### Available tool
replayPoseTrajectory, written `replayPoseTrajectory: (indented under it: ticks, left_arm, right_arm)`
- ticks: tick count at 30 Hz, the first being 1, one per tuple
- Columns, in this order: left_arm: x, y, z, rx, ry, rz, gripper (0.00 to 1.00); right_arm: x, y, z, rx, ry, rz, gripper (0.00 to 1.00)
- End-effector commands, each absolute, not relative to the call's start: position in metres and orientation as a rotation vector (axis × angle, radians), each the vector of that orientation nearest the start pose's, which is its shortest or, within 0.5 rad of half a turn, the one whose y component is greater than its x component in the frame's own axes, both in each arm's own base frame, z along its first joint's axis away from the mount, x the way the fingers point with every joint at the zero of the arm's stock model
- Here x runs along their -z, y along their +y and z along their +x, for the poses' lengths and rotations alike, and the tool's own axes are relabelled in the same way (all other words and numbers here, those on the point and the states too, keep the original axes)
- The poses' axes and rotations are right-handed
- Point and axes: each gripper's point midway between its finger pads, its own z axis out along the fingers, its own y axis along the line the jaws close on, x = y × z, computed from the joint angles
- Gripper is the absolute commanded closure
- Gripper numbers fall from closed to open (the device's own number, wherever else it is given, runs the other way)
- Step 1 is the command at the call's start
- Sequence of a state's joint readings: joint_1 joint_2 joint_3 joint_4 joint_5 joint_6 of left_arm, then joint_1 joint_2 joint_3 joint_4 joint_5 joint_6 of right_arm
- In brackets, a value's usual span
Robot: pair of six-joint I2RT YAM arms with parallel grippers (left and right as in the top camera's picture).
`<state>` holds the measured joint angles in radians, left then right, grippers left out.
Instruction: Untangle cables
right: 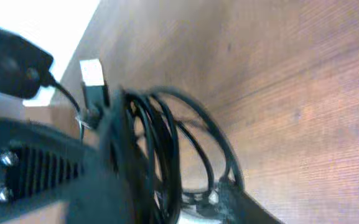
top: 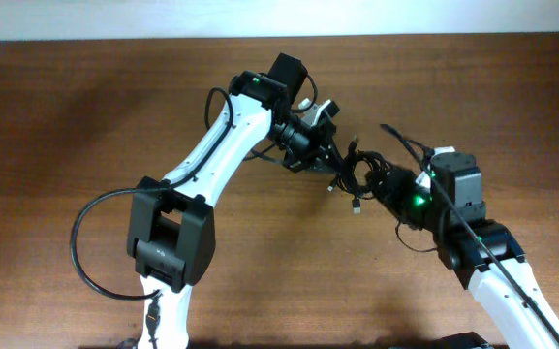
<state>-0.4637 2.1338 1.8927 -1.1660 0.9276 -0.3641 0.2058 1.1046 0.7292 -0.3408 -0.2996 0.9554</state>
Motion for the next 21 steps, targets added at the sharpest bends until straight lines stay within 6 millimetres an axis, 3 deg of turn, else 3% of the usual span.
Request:
replayPoseTrajectory:
  ticks: [1,4,6,7,8,11,14,15,17,18,21]
  left_arm:
    - [-0.169,-0.324,0.332,1.507,2.998,0.287,1.0]
    - [-0.169,-0.322,0.328,1.511,3.021,0.273,1.0]
    - [-0.172,-0.326,0.324,1.541,3.004,0.316,1.0]
    - [-0.174,-0.328,0.322,1.569,2.977,0.367,1.0]
    - [-0.174,-0.328,0.322,1.56,2.971,0.386,1.0]
    - [-0.149,-0.312,0.336,1.267,3.027,0.367,1.0]
    - [-0.127,-0.289,0.352,0.945,3.064,0.34,1.0]
    - [-0.113,-0.267,0.363,0.691,3.099,0.229,1.0]
    - [-0.102,-0.239,0.374,0.411,3.106,0.084,1.0]
    - [-0.1,-0.231,0.377,0.338,3.099,0.05,1.0]
    - [-0.1,-0.231,0.379,0.335,3.092,0.048,0.97]
  right_arm:
    - [-0.166,0.108,0.327,-0.852,2.247,0.736,0.59]
    - [-0.163,0.111,0.327,-0.863,2.259,0.734,0.6]
    - [-0.156,0.113,0.325,-0.87,2.291,0.738,0.76]
    - [-0.153,0.114,0.325,-0.866,2.302,0.743,0.91]
    - [-0.151,0.115,0.324,-0.875,2.316,0.742,0.96]
    - [-0.162,0.125,0.321,-0.949,2.313,0.699,0.96]
    - [-0.198,0.124,0.317,-0.981,2.231,0.633,0.96]
    - [-0.219,0.123,0.314,-0.98,2.184,0.575,0.96]
    - [-0.242,0.114,0.305,-0.94,2.132,0.559,0.96]
    - [-0.25,0.11,0.299,-0.923,2.114,0.543,0.96]
    - [-0.265,0.117,0.288,-0.973,2.088,0.452,0.96]
